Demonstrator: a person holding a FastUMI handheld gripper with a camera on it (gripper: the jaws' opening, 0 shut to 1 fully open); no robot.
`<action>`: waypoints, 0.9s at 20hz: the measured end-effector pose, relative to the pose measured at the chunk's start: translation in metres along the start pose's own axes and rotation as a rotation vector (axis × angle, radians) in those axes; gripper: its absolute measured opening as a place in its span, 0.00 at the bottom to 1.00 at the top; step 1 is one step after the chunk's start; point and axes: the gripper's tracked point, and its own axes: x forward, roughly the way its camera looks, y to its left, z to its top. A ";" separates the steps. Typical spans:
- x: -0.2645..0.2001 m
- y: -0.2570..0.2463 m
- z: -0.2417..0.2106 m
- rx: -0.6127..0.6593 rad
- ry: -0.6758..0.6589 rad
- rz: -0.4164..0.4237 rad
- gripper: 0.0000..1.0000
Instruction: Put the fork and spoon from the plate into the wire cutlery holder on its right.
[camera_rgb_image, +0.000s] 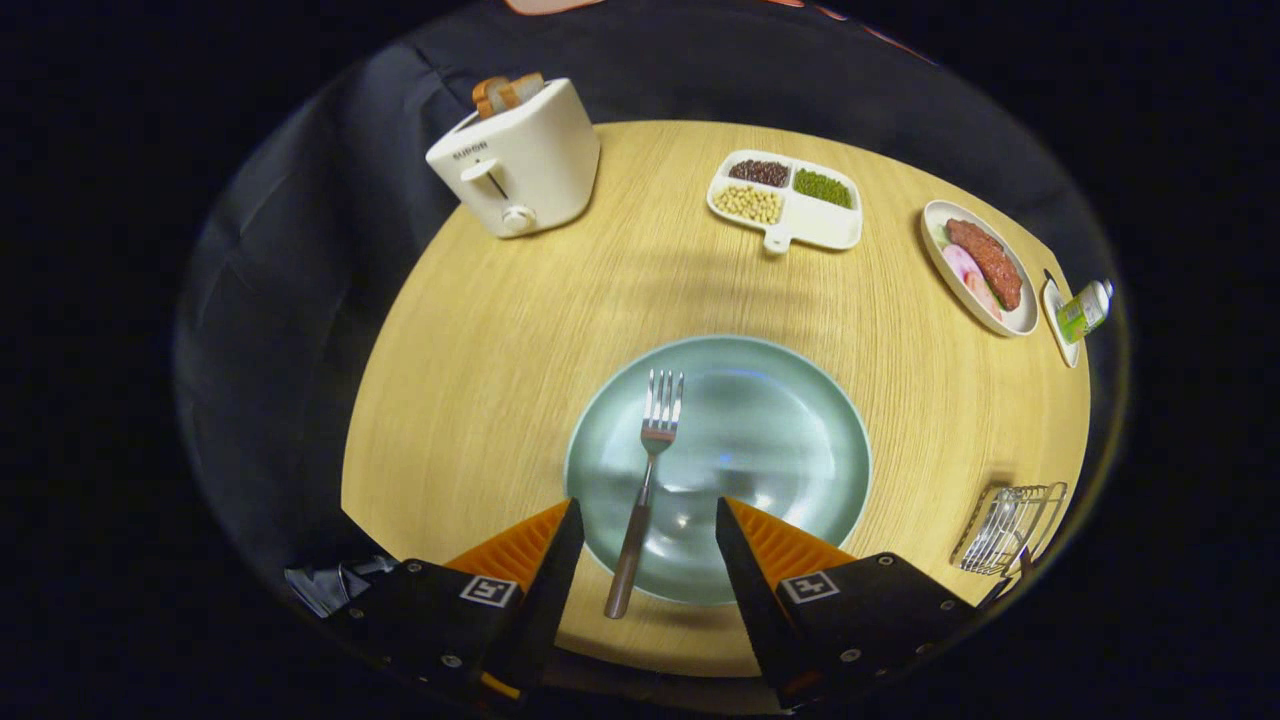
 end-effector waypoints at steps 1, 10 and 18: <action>0.006 -0.001 -0.006 -0.005 0.029 -0.009 0.80; 0.043 0.005 -0.028 0.051 0.181 -0.042 0.47; 0.051 0.002 -0.026 0.071 0.174 -0.054 0.09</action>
